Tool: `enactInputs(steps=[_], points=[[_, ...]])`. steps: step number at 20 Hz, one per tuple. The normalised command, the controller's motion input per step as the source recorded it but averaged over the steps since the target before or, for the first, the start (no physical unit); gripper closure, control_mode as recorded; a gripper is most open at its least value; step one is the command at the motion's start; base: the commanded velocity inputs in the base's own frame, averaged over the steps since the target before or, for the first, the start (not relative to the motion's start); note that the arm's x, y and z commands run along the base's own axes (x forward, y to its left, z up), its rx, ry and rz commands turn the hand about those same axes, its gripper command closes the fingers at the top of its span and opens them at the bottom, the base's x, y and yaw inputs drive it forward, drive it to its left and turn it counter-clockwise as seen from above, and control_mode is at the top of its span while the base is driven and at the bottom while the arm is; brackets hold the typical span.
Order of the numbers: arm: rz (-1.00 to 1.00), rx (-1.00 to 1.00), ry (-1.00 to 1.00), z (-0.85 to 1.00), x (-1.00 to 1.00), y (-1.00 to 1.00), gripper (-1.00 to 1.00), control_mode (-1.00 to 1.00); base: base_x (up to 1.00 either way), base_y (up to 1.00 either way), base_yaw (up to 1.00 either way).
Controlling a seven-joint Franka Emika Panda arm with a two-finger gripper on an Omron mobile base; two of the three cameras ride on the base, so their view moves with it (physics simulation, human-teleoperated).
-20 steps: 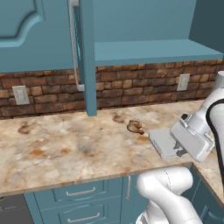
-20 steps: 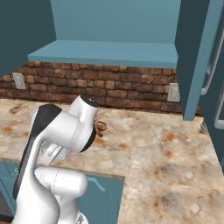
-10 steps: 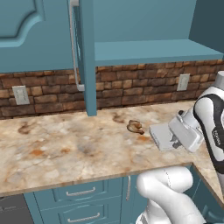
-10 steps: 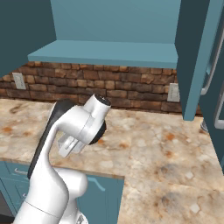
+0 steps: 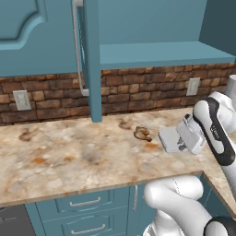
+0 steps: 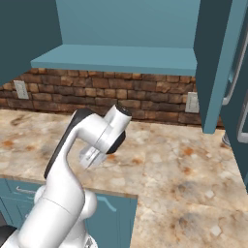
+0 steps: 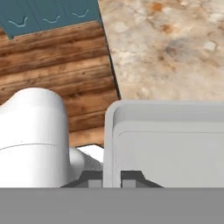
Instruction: Retrieve the tupperware from the cabinet, then place the raw meat into the tupperware to avoid contamination.
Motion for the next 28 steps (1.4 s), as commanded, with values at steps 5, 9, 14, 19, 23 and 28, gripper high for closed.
enactInputs(steps=[5,9,14,19,23,28], points=[[-0.07,-0.05,-0.05,-0.38,0.45,-0.12,1.00,-1.00,0.00,0.00,0.00],[-0.05,-0.05,-0.01,-0.27,0.42,-0.23,1.00,-1.00,0.00,0.00,0.00],[-0.04,-0.03,0.00,-0.20,0.41,-0.28,1.00,-1.00,0.00,0.00,0.00],[-0.02,-0.01,0.00,-0.22,0.47,-0.23,1.00,-1.00,0.00,0.00,0.00],[0.00,0.00,0.00,-0.32,0.49,-0.07,1.00,-1.00,0.00,0.00,0.00],[0.00,0.00,0.00,-0.37,0.50,-0.04,1.00,-1.00,0.00,0.00,0.00]])
